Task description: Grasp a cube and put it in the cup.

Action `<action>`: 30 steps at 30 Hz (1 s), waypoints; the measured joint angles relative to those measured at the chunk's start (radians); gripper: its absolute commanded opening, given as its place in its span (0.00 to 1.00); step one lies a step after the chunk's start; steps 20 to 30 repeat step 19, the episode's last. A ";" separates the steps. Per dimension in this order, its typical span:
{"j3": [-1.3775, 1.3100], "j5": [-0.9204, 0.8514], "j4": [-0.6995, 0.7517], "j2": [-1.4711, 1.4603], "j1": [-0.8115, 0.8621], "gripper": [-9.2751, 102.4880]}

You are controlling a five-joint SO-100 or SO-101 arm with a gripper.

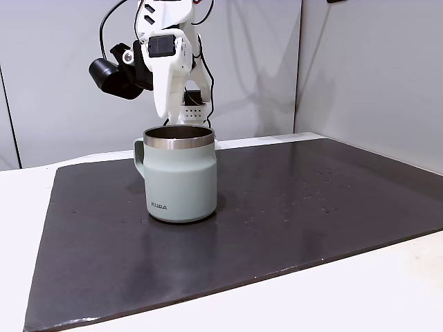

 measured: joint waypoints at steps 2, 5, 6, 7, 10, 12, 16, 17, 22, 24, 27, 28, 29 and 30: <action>0.000 0.000 0.000 0.000 0.000 0.27; 0.005 0.000 0.000 0.000 0.003 0.27; 0.005 0.000 0.000 0.000 0.003 0.27; 0.005 0.000 0.000 0.000 0.003 0.27; 0.014 0.000 0.000 0.014 0.003 0.26; 0.037 0.000 0.000 0.035 0.003 0.26; 0.094 0.000 0.000 0.091 -0.002 0.26; 0.107 0.000 0.000 0.104 -0.006 0.26; 0.143 0.002 0.000 0.132 -0.015 0.26; 0.143 0.002 0.000 0.132 -0.015 0.26; 0.143 0.002 0.000 0.132 -0.015 0.26; 0.143 0.002 0.000 0.132 -0.015 0.26; 0.143 0.002 0.000 0.132 -0.015 0.26; 0.143 0.002 0.000 0.132 -0.015 0.26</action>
